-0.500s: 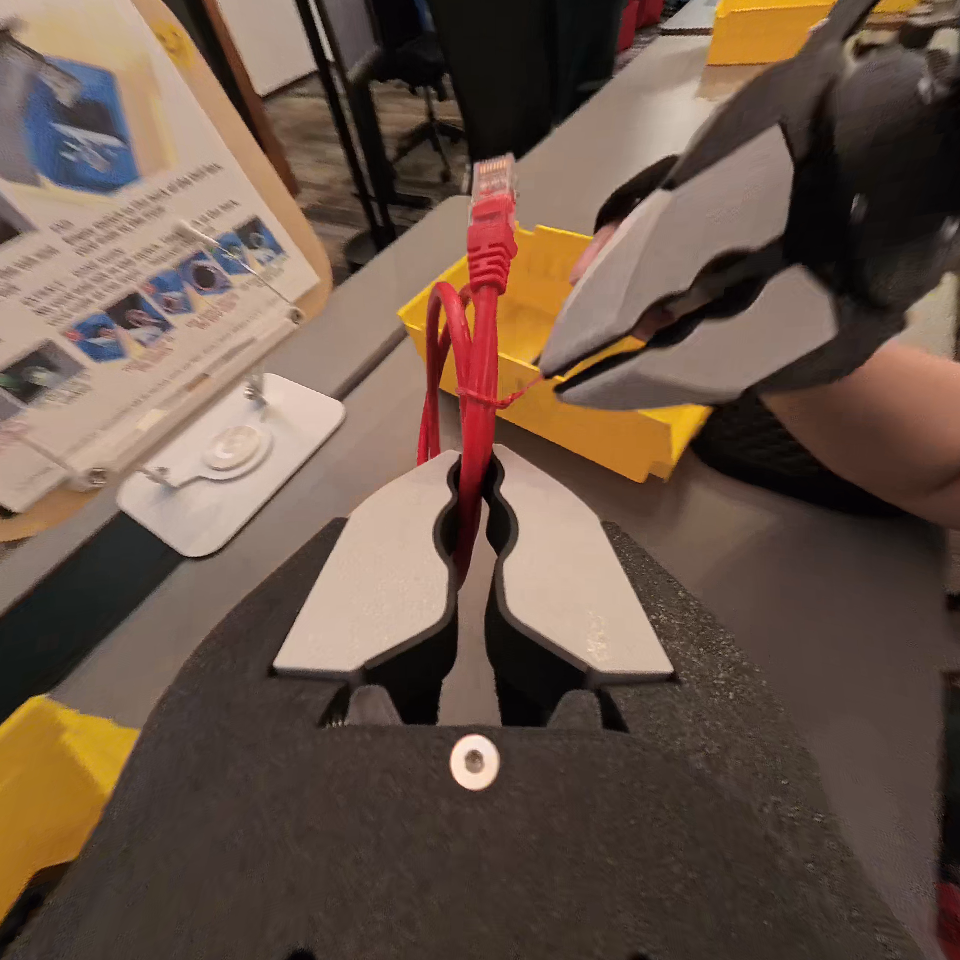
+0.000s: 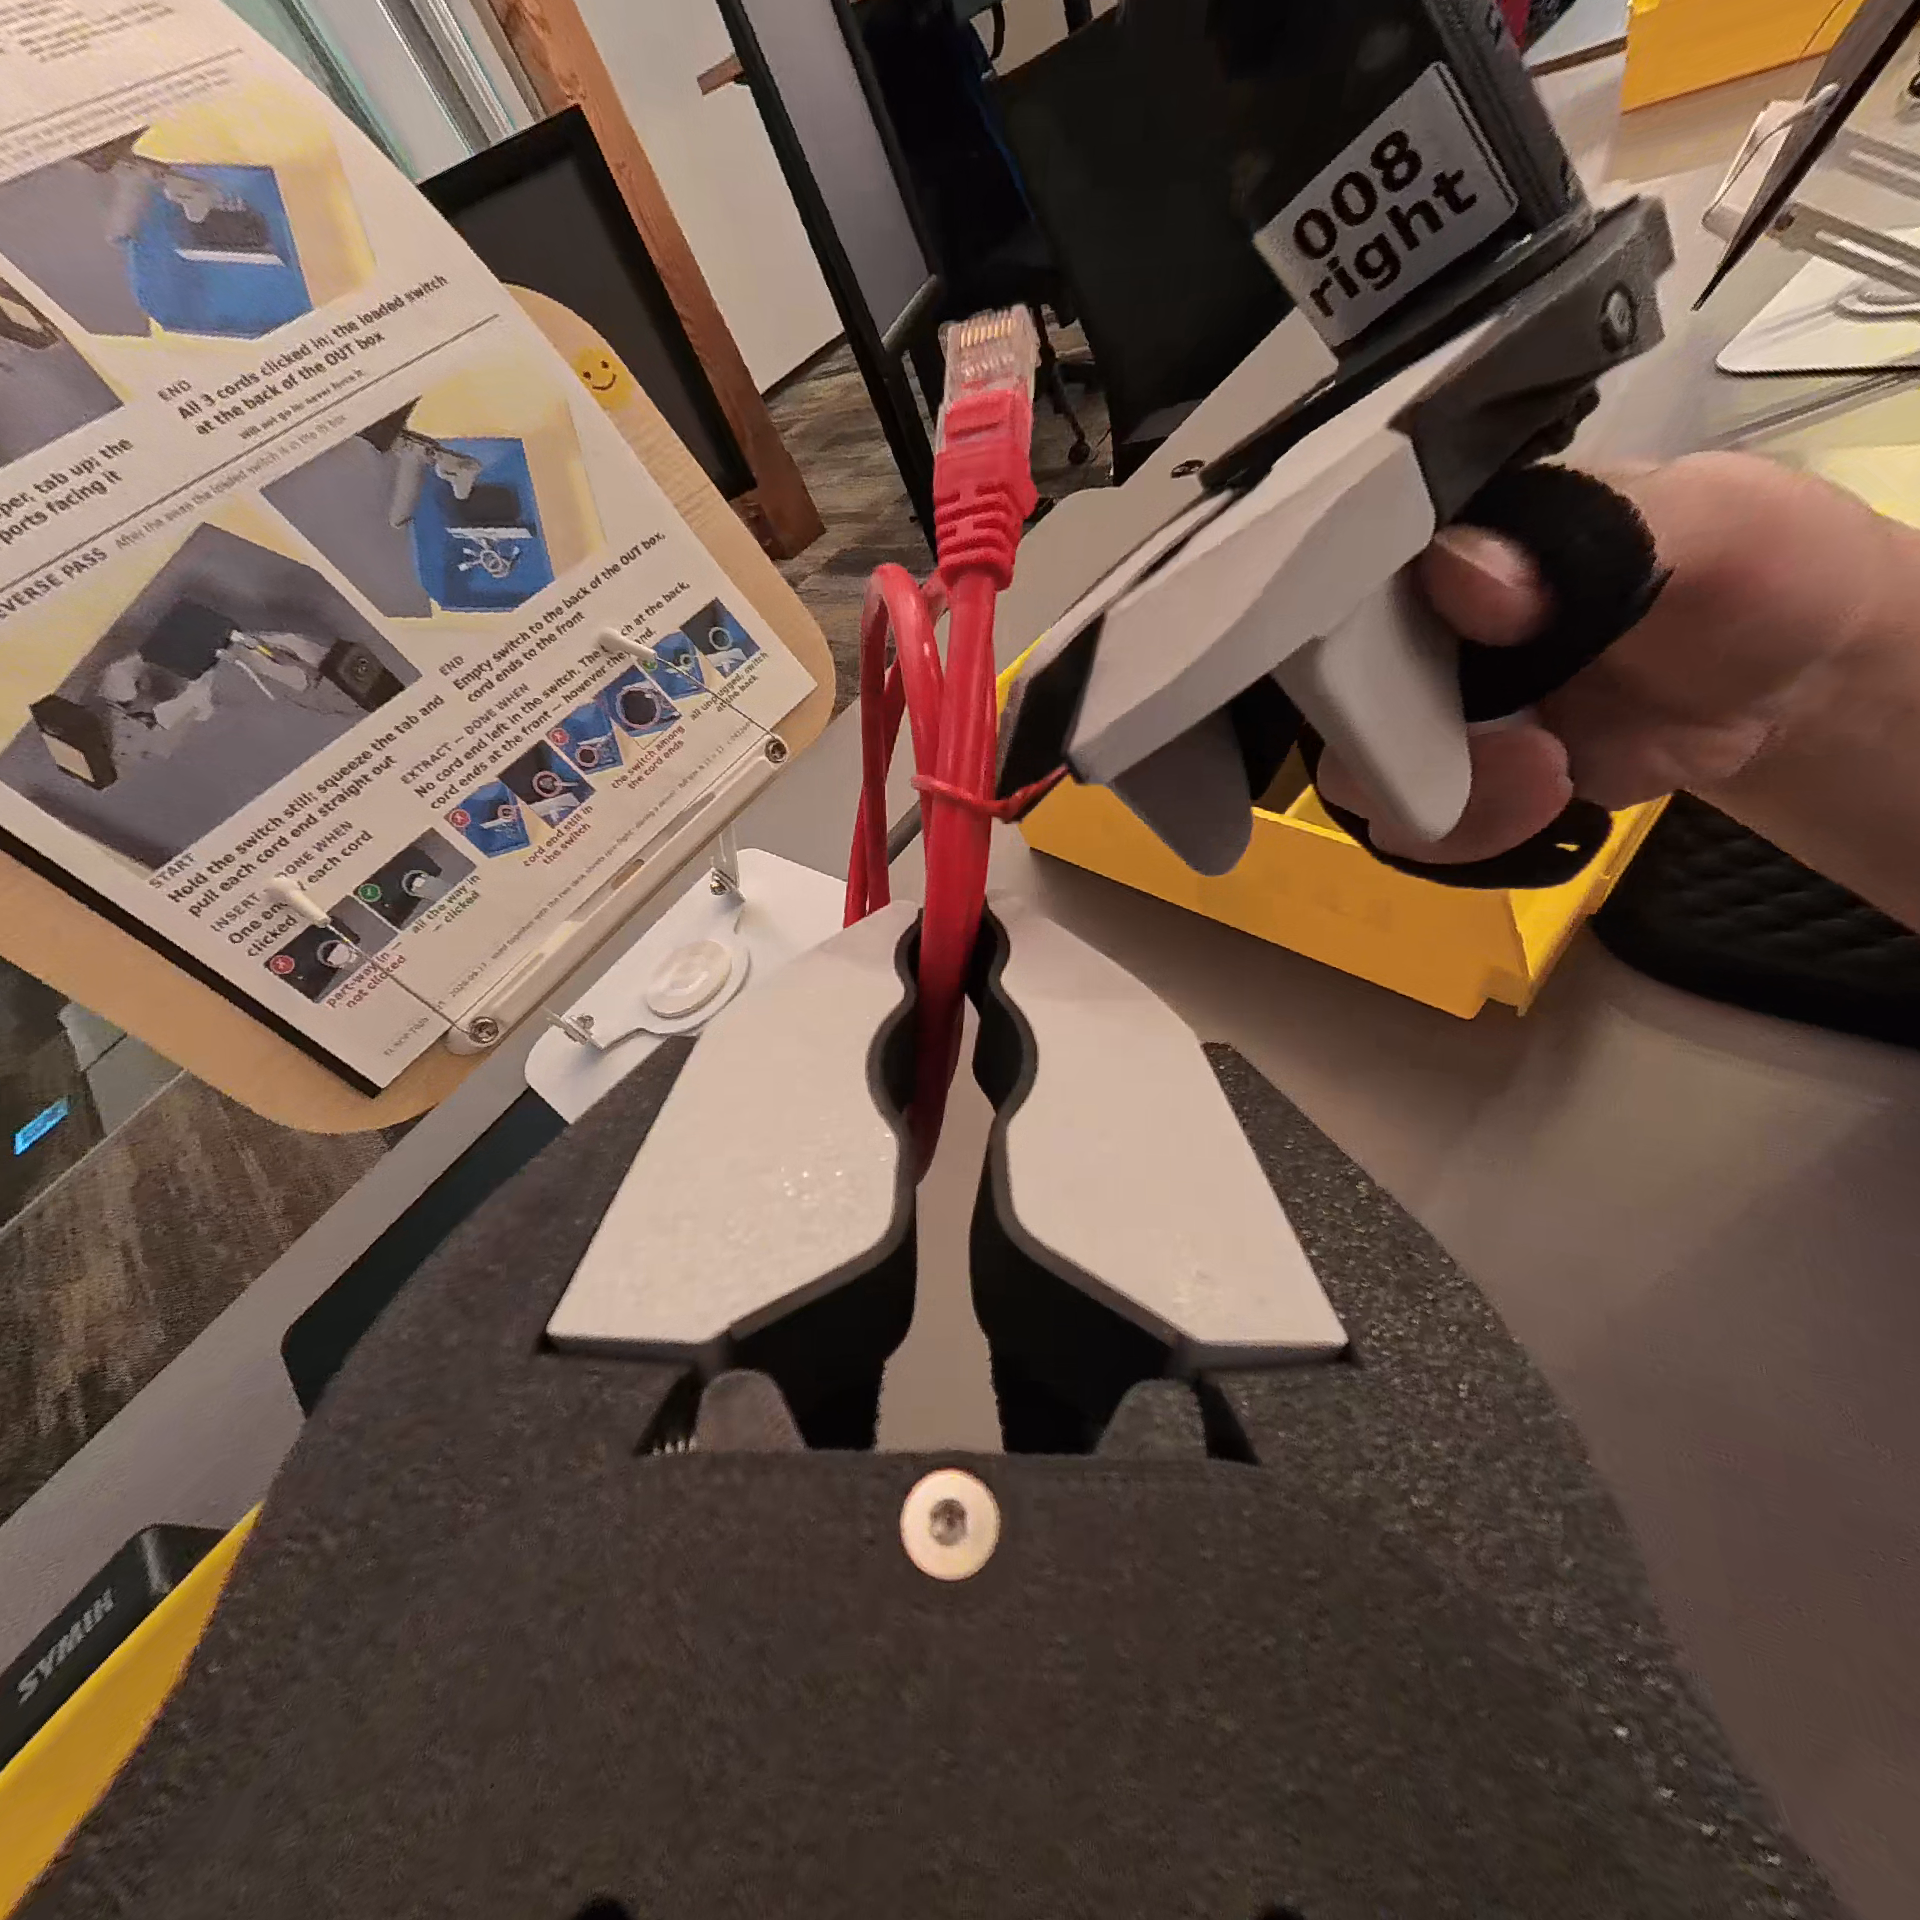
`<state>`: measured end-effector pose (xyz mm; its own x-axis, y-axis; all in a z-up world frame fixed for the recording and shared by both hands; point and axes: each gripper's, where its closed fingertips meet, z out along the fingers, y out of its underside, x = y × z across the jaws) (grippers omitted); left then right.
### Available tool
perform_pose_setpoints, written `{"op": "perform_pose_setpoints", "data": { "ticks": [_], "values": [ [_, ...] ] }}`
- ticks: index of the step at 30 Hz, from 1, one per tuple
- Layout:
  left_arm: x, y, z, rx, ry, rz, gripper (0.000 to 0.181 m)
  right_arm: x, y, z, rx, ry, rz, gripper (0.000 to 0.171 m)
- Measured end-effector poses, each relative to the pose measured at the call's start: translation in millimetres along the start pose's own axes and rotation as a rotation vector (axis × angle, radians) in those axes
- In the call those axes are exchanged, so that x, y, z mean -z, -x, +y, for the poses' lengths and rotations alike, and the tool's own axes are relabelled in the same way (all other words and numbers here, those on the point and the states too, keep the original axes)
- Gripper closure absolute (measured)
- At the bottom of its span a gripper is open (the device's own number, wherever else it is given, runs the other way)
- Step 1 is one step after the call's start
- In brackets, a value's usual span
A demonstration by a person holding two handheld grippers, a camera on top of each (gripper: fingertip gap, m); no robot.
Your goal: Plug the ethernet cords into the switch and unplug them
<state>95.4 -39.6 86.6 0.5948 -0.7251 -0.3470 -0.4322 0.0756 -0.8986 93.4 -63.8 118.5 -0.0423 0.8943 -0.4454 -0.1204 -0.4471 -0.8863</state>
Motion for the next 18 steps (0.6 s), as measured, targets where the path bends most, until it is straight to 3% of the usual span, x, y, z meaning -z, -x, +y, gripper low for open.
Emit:
{"op": "perform_pose_setpoints", "data": {
  "ticks": [13, 16, 18],
  "values": [
    [-1.1, -5.5, -0.7, -0.027, 0.002, 0.005, 0.176, 2.9, -1.0, 3.2, -0.077, 0.017, -0.041, 0.169],
    [-1.4, -4.6, 0.7, -0.02, 0.01, 0.009, 0.176, 2.2, -2.2, 3.8, 0.062, 0.028, 0.008, 0.169],
    [-1.4, -4.4, 2.6, 0.013, 0.02, 0.034, 0.176, 0.6, -3.8, 4.2, 0.276, 0.055, 0.111, 0.169]
  ]
}}
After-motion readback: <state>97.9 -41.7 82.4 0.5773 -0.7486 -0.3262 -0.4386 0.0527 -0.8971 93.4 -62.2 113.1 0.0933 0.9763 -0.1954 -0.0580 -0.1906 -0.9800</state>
